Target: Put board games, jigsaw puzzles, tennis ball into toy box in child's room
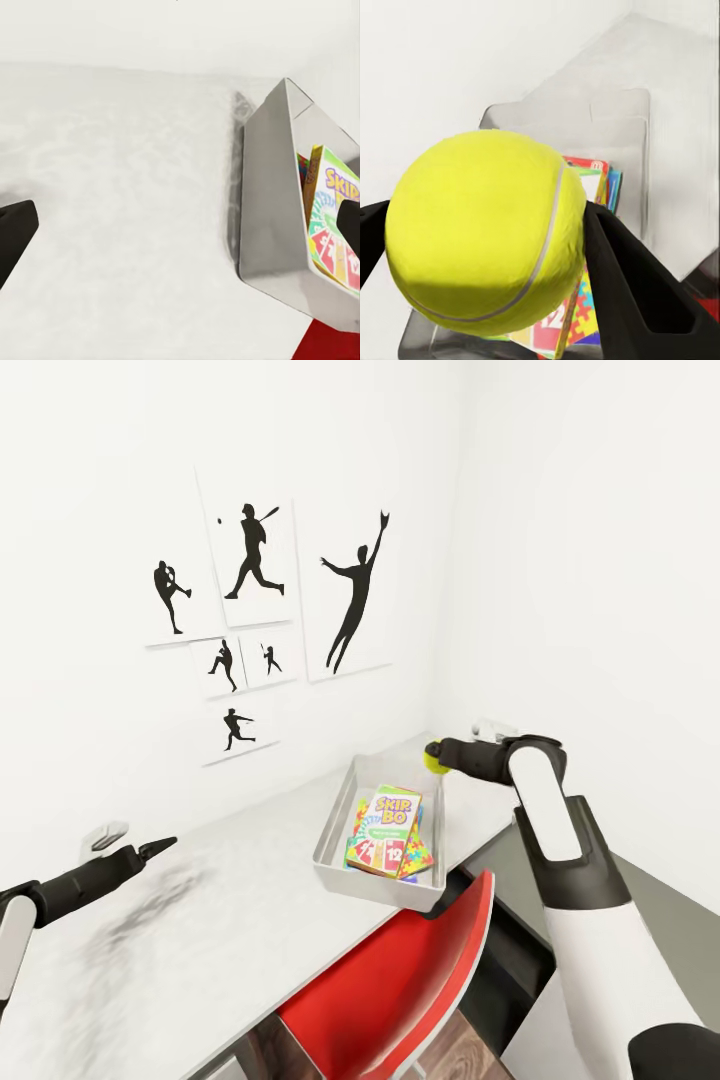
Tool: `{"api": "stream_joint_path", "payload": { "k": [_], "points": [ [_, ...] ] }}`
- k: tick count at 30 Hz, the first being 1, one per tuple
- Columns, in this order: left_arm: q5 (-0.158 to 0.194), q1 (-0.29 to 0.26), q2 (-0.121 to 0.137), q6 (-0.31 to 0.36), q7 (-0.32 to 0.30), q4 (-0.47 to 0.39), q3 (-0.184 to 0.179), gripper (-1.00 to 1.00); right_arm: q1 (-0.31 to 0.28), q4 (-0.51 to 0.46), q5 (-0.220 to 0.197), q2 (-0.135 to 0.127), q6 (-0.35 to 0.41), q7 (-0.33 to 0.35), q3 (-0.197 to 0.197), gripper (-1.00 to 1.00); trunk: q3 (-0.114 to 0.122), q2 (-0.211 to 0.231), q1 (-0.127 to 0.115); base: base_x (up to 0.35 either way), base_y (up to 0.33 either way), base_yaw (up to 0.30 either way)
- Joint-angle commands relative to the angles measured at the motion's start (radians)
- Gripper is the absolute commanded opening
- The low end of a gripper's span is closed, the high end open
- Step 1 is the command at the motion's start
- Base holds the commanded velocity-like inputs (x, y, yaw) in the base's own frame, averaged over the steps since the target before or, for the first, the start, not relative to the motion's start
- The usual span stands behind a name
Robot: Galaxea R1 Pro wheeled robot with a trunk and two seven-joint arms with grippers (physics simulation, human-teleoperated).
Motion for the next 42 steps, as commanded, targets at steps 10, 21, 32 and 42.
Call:
{"api": "stream_joint_path", "payload": {
  "k": [10, 21, 32, 42],
  "points": [
    [0.002, -0.001, 0.003, 0.006, -0.012, 0.000, 0.002, 1.00, -0.039, 0.147, -0.070, -0.001, 0.010, -0.025, 0.040, -1.00, -0.002, -0.002, 0.001, 0.000, 0.000, 0.000],
    [0.002, -0.001, 0.005, 0.006, -0.013, 0.001, 0.003, 1.00, -0.040, 0.327, -0.070, 0.002, 0.010, -0.027, 0.084, -1.00, -0.002, -0.002, 0.001, 0.000, 0.000, 0.000],
    [0.000, 0.000, 0.006, 0.006, -0.013, 0.001, 0.004, 1.00, -0.039, 0.355, -0.064, -0.005, 0.010, -0.026, 0.086, -1.00, -0.002, -0.002, 0.001, 0.011, 0.000, 0.000],
    [0.003, 0.001, 0.005, 0.006, -0.013, 0.001, 0.005, 1.00, -0.037, 0.368, -0.060, -0.002, 0.010, -0.027, 0.096, -1.00, -0.002, -0.002, 0.001, 0.109, 0.000, 0.000]
  ]
}}
